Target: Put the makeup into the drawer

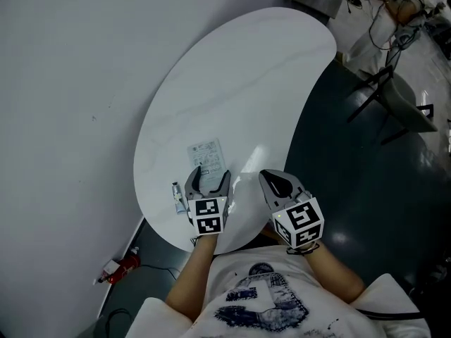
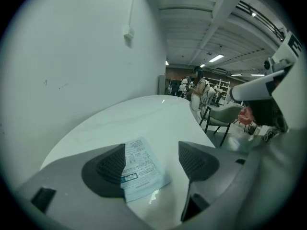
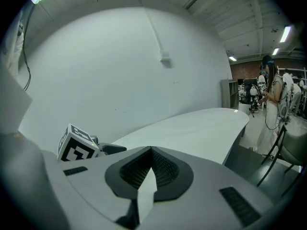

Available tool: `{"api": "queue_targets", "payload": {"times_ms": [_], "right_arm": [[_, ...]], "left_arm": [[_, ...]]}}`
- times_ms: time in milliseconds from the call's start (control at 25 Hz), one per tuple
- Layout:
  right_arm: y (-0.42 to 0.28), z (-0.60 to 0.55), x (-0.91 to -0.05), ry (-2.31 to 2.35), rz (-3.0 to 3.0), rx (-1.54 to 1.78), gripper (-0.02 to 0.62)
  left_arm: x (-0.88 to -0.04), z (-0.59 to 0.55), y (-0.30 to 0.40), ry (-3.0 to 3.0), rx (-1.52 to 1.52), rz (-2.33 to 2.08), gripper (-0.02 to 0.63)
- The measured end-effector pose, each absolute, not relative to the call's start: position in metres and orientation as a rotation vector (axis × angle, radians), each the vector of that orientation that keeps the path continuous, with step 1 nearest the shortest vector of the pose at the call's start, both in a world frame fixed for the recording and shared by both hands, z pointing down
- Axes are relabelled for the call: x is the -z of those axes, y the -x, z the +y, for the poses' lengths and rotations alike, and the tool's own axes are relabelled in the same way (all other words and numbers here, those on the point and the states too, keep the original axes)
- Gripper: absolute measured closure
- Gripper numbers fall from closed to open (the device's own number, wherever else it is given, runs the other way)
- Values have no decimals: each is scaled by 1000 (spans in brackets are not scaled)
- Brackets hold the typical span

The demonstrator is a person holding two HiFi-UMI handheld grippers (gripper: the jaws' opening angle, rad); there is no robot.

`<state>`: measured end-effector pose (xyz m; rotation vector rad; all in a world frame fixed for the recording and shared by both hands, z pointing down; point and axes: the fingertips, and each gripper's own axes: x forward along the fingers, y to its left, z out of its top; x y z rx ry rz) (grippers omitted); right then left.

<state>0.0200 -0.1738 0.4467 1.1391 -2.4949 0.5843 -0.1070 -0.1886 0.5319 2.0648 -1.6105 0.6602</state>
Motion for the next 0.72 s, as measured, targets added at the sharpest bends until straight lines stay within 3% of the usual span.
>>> {"api": "queue_targets", "payload": {"times_ms": [720], "right_arm": [[-37, -179, -474, -1125, -2424, -622, 575]], "left_arm": [[-595, -213, 114, -1935, -710, -1616, 210]]}}
